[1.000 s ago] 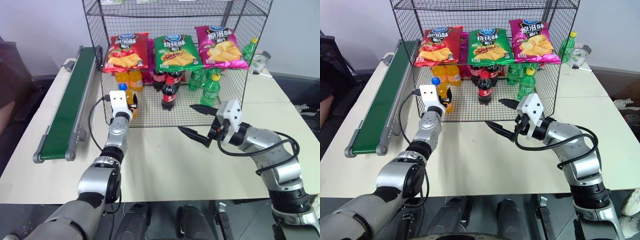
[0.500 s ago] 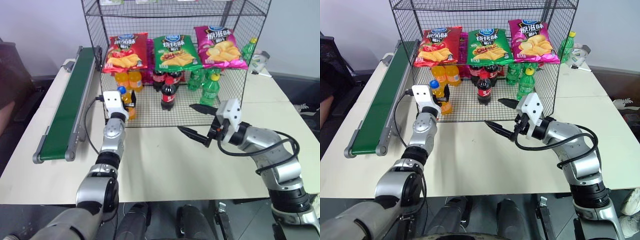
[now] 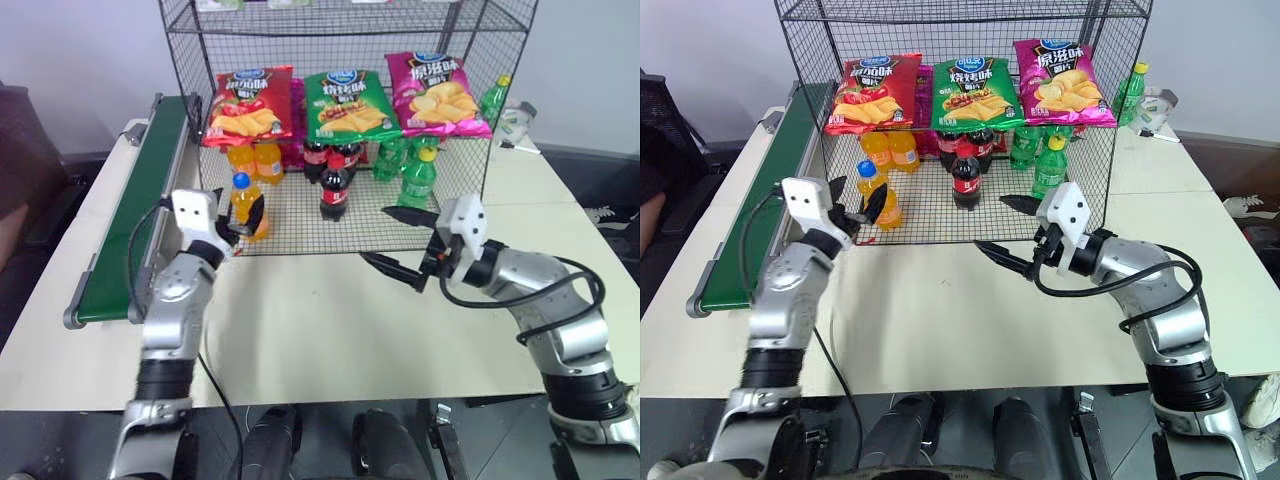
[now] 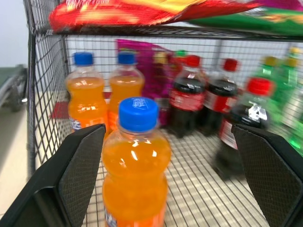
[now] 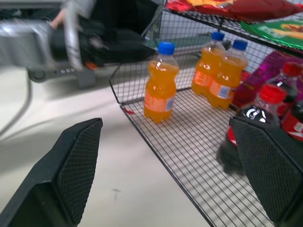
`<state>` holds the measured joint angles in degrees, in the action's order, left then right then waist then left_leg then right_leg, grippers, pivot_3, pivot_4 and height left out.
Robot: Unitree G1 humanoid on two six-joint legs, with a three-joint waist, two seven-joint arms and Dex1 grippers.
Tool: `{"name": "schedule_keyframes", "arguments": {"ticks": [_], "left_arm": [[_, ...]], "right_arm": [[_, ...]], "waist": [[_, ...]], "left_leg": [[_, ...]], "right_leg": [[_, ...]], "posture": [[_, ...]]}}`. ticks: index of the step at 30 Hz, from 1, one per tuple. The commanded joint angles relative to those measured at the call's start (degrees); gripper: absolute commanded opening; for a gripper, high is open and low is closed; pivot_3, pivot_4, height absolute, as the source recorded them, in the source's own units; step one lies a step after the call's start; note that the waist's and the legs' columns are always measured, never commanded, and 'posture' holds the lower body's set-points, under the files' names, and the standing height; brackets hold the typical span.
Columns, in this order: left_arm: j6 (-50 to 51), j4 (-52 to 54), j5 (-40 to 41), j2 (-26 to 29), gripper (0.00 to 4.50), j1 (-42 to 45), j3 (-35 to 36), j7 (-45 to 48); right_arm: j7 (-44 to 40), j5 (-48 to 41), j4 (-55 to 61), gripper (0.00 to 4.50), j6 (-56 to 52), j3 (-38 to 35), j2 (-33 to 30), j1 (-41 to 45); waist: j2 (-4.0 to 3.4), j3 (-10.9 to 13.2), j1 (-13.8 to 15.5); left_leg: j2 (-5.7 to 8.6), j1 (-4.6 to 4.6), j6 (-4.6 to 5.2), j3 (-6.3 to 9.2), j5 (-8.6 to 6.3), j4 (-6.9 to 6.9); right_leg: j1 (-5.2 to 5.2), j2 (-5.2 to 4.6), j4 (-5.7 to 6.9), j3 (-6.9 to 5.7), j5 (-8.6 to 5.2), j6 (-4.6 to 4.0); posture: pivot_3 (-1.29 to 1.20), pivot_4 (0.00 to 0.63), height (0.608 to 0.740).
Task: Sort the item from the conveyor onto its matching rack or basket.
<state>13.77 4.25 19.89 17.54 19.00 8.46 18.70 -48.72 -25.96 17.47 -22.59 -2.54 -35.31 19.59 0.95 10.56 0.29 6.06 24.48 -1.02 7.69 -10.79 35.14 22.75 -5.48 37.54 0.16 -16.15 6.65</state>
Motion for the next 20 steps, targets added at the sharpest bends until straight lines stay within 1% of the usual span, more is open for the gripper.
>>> {"name": "schedule_keyframes", "arguments": {"ticks": [1,4,9,13,20], "left_arm": [[5.56,8.02,2.77,5.87,4.46,-4.49,3.8,2.99],[8.8,9.88,5.44,10.63,4.46,-8.22,7.99,5.31],[9.5,12.46,7.96,14.81,4.46,-13.67,13.48,8.73],[10.56,13.22,9.01,15.79,4.46,-15.43,15.57,8.88],[10.24,13.64,8.03,15.93,4.46,-16.48,14.91,9.02]], "right_arm": [[-1.13,-0.49,-0.81,4.5,1.62,-3.45,-2.22,0.28],[-2.23,-0.29,-2.65,4.5,2.32,-4.69,-3.63,-0.05],[-3.79,-0.29,-5.75,4.5,3.41,-6.49,-5.5,-0.63],[-4.69,-0.68,-7.69,4.5,3.54,-7.75,-6.25,-1.23],[-4.97,-0.26,-8.5,4.5,4.47,-7.93,-6.16,-2.06]], "waist": [[-0.01,0.0,0.02],[-0.02,0.0,0.14],[-0.02,0.0,0.4],[-0.02,0.0,0.49],[-0.02,0.0,0.4]], "left_leg": [[0.0,0.0,0.0,0.0,0.0,-0.01],[-0.01,-0.01,0.0,-0.01,-0.01,-0.02],[-0.01,0.0,0.02,-0.01,-0.03,-0.02],[-0.01,-0.01,0.02,-0.01,-0.03,-0.03],[-0.03,0.0,0.02,-0.02,-0.04,-0.06]], "right_leg": [[0.0,-0.02,-0.01,0.01,0.0,0.0],[0.0,-0.03,-0.01,0.02,-0.01,-0.02],[-0.03,-0.09,-0.07,0.06,-0.02,-0.03],[-0.05,-0.1,-0.11,0.08,-0.11,-0.21],[-0.03,-0.09,-0.13,0.1,-0.11,-0.21]], "posture": [[0.0,0.15,0.74],[0.0,0.15,0.74],[0.0,0.15,0.74],[0.0,0.15,0.74],[0.0,0.15,0.74]]}}
